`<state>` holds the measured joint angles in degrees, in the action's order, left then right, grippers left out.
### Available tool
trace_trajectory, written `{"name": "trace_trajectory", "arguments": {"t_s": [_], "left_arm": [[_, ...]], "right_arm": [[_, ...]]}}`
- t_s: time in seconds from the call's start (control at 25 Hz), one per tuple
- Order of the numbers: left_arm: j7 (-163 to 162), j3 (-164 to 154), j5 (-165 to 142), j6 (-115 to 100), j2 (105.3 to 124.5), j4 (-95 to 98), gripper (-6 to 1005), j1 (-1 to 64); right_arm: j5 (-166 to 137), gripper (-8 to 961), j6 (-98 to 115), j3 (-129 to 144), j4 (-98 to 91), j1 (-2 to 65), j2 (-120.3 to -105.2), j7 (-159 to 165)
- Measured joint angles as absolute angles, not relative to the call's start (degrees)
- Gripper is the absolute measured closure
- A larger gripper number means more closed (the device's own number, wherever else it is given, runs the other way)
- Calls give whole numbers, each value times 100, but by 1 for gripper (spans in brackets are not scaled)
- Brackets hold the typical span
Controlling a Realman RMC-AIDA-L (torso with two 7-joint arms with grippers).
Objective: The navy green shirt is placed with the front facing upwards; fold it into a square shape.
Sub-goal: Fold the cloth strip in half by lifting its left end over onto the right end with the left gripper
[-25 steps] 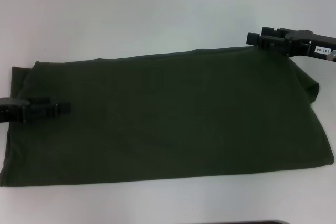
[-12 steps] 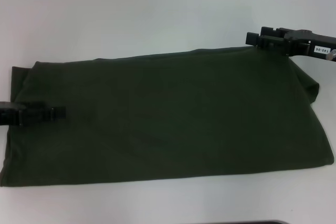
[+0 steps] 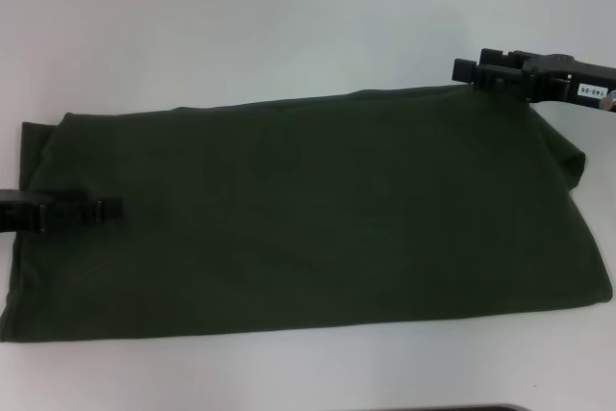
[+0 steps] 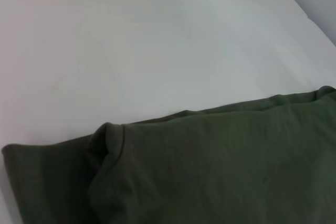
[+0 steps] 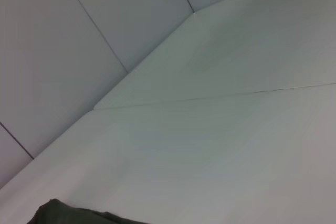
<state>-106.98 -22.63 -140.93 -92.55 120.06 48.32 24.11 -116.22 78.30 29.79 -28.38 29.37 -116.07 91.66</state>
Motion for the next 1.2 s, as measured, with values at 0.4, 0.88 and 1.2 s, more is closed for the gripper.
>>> {"name": "trace_trajectory", "arguments": {"t_s": [0.4, 0.88, 1.2], "left_arm": [[-10679, -2206, -13986, -9450, 12002, 4841, 148, 2470], [-10999, -2189, -13875, -9488, 11950, 5422, 150, 2555], [-11308, -2223, -14024, -9495, 11905, 5612, 151, 2569]], "right_arm": [[-11618, 203, 7840, 2983, -2851, 2940, -11608, 9166], [-11617, 203, 7826, 2967, -2858, 2908, -11600, 9166], [-11611, 204, 7798, 2946, -2834, 2908, -11578, 9166]]}}
